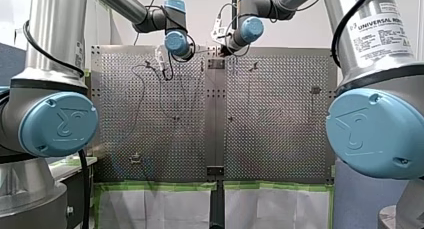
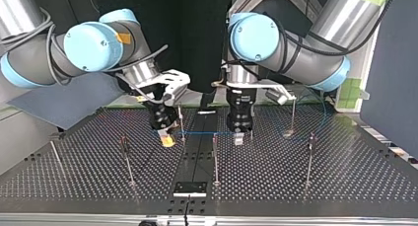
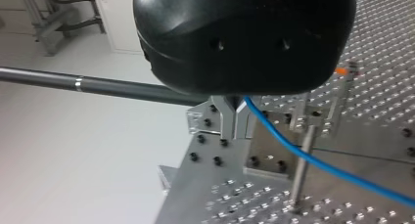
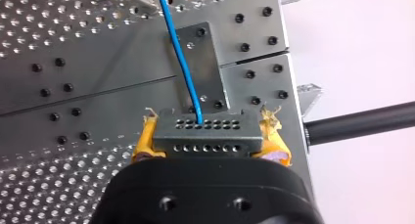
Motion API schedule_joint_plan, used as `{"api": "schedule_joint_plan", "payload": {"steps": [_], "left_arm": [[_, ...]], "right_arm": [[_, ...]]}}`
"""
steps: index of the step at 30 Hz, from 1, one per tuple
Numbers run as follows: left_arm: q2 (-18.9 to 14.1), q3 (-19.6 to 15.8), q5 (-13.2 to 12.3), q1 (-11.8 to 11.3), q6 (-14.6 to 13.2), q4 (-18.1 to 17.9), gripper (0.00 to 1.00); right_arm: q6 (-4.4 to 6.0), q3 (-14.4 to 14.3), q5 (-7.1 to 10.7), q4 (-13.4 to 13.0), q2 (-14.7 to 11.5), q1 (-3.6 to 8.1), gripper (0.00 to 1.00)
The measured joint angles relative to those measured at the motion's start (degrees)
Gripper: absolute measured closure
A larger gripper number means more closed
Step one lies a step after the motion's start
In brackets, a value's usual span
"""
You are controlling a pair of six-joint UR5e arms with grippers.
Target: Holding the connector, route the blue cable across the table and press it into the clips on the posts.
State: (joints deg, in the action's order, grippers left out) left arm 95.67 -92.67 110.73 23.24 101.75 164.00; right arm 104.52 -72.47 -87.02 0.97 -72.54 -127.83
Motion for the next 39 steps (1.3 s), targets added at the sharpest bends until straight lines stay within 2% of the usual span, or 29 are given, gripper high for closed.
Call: {"api": "schedule_joint_plan", "payload": {"steps": [6, 12, 21, 31, 39], "left_arm": [[1.5, 0.29, -0.96, -0.04, -0.07, 0.23, 1.0], [3.39, 0.27, -1.21, -0.03, -0.27, 0.13, 1.0], [5.44, 0.58, -1.59, -0.7, -0.35, -1.79, 1.0], [10.48, 5.3, -1.85, -1.18, -0.79, -2.26, 1.0], [11.13, 7.2, -1.85, -2.37, -0.85, -2.57, 1.0]], "right_arm": [[0.0, 0.0, 0.06, -0.04, 1.17, 0.04, 1.0], [0.08, 0.01, 1.11, -0.09, 2.49, 0.59, 1.0], [0.21, 0.46, 2.12, -0.43, 4.45, 1.34, 1.0], [0.47, 2.06, 3.52, -0.55, 5.23, 2.79, 1.0], [0.52, 2.31, 4.05, -0.67, 5.85, 4.32, 1.0]]}}
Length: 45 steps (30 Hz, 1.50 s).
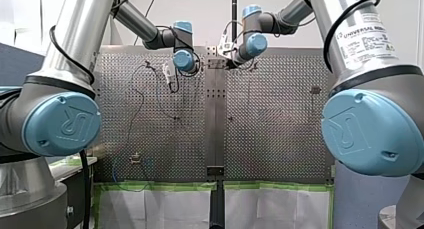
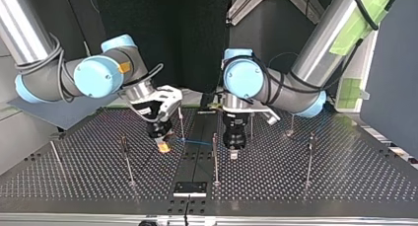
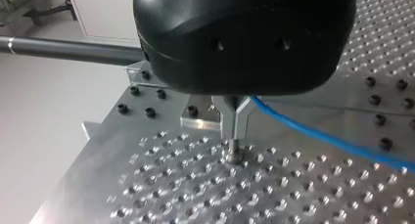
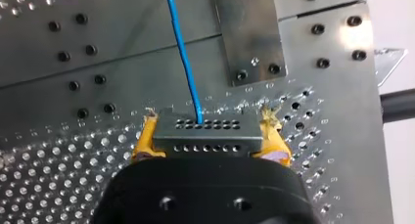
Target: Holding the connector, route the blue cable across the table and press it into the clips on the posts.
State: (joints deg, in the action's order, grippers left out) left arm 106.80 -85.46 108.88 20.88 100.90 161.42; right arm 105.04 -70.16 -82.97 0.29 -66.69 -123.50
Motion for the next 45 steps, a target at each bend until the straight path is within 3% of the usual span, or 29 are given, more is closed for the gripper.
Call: {"api": "schedule_joint_plan", "payload": {"steps": [12, 13, 14, 16, 17, 18, 19, 20, 21, 36, 45], "left_arm": [[0.03, 0.14, -0.81, -1.74, 0.0, 0.47, 0.97], [0.03, 0.14, -0.94, -1.82, 0.0, 0.54, 0.84], [0.03, 0.14, -1.05, -1.86, 0.0, 0.62, 0.84], [0.03, 0.14, -1.27, -1.92, -0.02, 0.83, 0.54], [0.03, 0.13, -1.32, -1.93, -0.03, 0.92, 0.54], [0.03, 0.14, -1.36, -1.93, -0.05, 1.01, 0.29], [0.02, 0.13, -1.37, -1.92, -0.09, 1.16, 0.13], [0.02, 0.12, -1.36, -1.9, -0.16, 1.32, 0.13], [0.02, 0.11, -1.31, -1.89, -0.29, 1.54, 0.0], [-0.33, 0.08, 0.36, -0.69, -1.17, 7.82, 0.0], [-3.29, -2.02, 0.34, 0.72, -0.95, 11.24, 0.0]], "right_arm": [[0.01, 0.31, 0.28, -0.2, 0.79, 1.97, 1.0], [0.01, 0.31, 0.29, -0.2, 0.82, 2.15, 1.0], [0.01, 0.31, 0.31, -0.2, 0.86, 2.31, 1.0], [0.0, 0.32, 0.33, -0.21, 0.92, 2.61, 1.0], [-0.01, 0.32, 0.36, -0.21, 0.94, 2.69, 1.0], [-0.01, 0.32, 0.44, -0.21, 0.95, 2.76, 1.0], [-0.02, 0.32, 0.54, -0.22, 0.96, 2.81, 1.0], [-0.04, 0.32, 0.65, -0.22, 0.96, 2.86, 1.0], [-0.06, 0.32, 0.8, -0.22, 0.97, 2.9, 1.0], [-0.42, 0.32, 1.27, -0.14, 0.99, 2.94, 1.0], [-0.52, 0.31, 1.28, -0.07, 0.98, 2.93, 1.0]]}}
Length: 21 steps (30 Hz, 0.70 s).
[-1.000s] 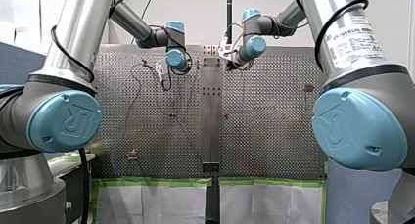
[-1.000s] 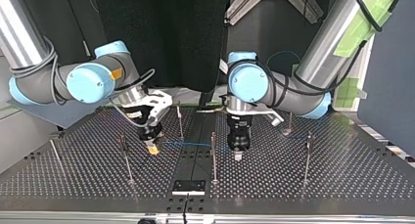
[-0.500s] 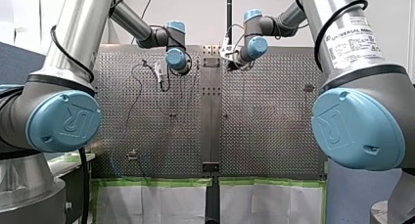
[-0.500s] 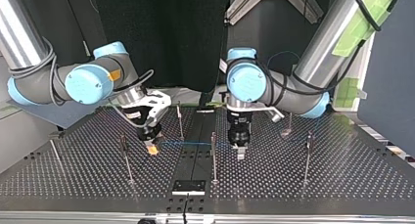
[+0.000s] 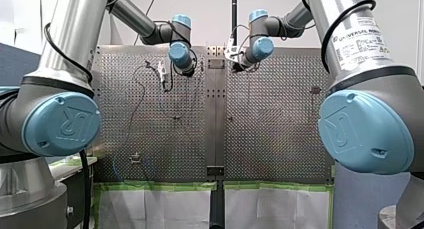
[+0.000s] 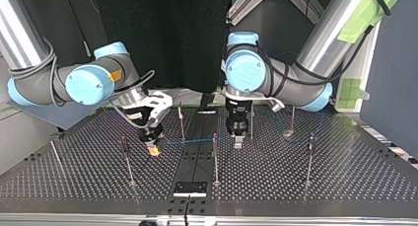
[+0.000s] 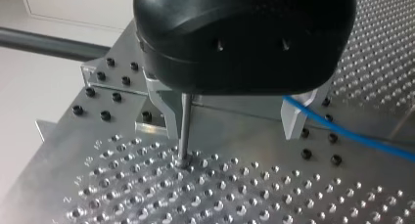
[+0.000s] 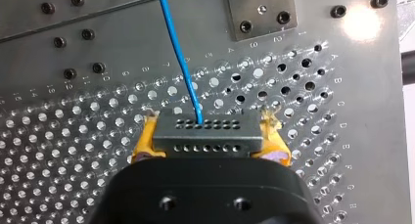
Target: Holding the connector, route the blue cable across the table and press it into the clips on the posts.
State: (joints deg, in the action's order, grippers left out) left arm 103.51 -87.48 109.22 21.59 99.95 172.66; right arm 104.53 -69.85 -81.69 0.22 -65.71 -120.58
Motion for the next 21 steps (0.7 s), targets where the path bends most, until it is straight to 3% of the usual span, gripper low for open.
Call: {"api": "schedule_joint_plan", "payload": {"steps": [15, 21], "left_arm": [[-6.83, -4.81, -1.75, 3.29, -0.25, 2.1, 0.0], [-8.71, -5.02, -1.61, 5.58, -1.98, 1.56, 0.0]], "right_arm": [[-0.04, 0.0, 0.03, 0.11, -0.09, -0.22, 1.0], [-0.14, 0.01, 0.03, 0.18, -0.47, -0.23, 1.0]]}}
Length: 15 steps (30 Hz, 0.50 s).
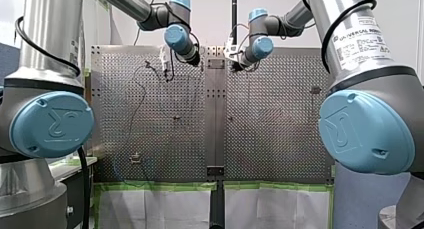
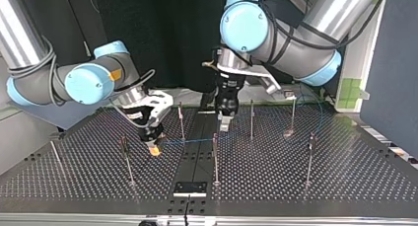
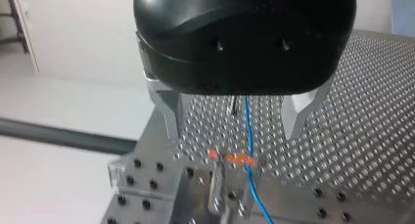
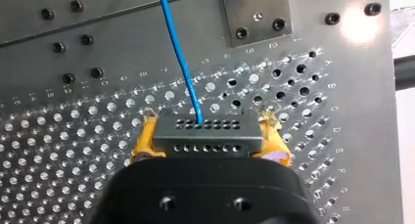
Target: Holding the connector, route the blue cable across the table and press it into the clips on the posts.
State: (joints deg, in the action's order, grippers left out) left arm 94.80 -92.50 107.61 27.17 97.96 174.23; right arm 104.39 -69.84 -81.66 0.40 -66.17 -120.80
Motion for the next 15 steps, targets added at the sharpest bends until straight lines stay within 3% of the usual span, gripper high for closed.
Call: {"api": "schedule_joint_plan", "payload": {"steps": [7, 15], "left_arm": [[0.36, 0.88, 2.6, 3.56, -0.73, -2.34, 0.0], [3.66, 4.19, 4.96, 6.46, -1.27, -1.11, 0.0]], "right_arm": [[-0.04, 0.0, 0.0, 0.14, -0.73, 0.3, 1.0], [-0.04, 0.01, -0.07, 0.41, -2.26, 0.53, 1.0]]}}
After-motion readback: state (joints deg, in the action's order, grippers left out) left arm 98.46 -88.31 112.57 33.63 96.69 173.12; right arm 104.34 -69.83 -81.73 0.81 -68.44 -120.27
